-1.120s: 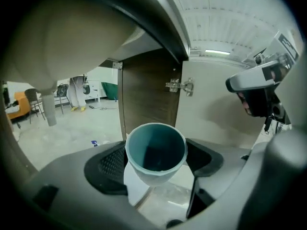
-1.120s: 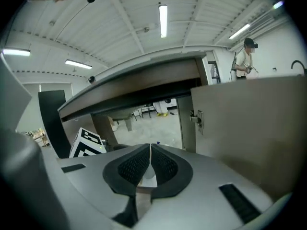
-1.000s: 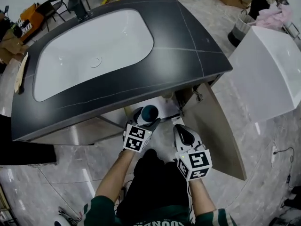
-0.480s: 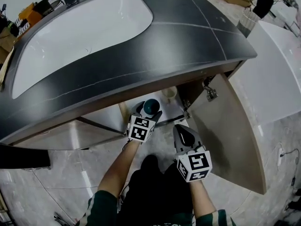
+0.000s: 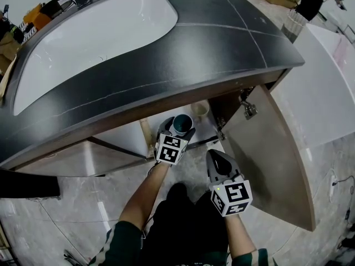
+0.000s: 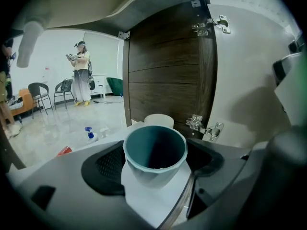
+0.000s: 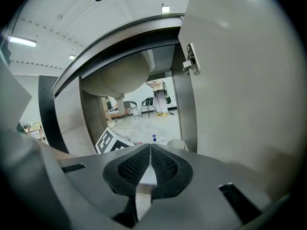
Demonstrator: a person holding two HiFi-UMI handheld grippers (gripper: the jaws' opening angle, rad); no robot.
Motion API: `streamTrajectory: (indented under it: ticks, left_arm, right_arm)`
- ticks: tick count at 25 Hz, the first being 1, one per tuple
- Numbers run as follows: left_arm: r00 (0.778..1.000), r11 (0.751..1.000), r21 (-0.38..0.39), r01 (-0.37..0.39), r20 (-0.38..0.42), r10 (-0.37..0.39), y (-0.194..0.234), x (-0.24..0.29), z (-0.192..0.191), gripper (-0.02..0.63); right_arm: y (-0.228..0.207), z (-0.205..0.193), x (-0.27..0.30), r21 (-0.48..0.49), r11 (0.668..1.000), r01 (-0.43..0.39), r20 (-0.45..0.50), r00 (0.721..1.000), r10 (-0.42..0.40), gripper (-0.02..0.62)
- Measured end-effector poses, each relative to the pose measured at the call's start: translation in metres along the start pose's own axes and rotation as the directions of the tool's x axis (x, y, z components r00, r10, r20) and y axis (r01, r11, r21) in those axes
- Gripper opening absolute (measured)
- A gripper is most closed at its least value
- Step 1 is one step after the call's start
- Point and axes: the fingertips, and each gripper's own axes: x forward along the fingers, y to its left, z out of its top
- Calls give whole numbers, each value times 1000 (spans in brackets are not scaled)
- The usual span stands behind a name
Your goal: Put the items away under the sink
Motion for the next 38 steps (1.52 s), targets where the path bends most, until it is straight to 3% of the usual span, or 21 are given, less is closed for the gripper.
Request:
streamTrajectory:
  ticks: [8, 16, 21, 22, 24, 29, 33, 38]
  left_arm:
    - [1000, 1000, 23, 15, -15, -15, -4, -7, -6, 383]
    - [999, 999, -13, -49, 11, 49, 2, -38, -6, 382]
    - [999, 999, -44, -7, 35, 9, -3, -65, 13, 379]
    - [999, 999, -40, -2, 38, 4, -4, -71, 18, 353]
    - [1000, 999, -34, -5, 30, 6, -6, -87, 27, 231]
    - [999, 995, -104, 4, -41, -8, -24, -138, 54, 23]
    - [994, 995, -96, 12, -109, -22, -50, -191, 89, 11]
    - [990, 991, -129, 45, -123, -61, -76, -268, 172, 11]
  right_arm:
    - [4, 2, -5, 2, 1000, -8, 7, 1000, 8, 43]
    - [18, 18, -7, 20, 999, -37, 31, 999, 36, 43]
    - [31, 41, -6, 14, 999, -46, 40, 998, 46, 43]
    - [34, 48, -7, 18, 999, -47, 41, 998, 46, 43]
    - [41, 64, -13, 27, 998, -47, 38, 998, 46, 43]
    - [65, 113, -38, 42, 999, -28, -19, 999, 29, 43]
    - [88, 174, -71, 60, 998, -20, -67, 997, 24, 43]
    - [119, 265, -125, 49, 999, -16, -104, 994, 21, 43]
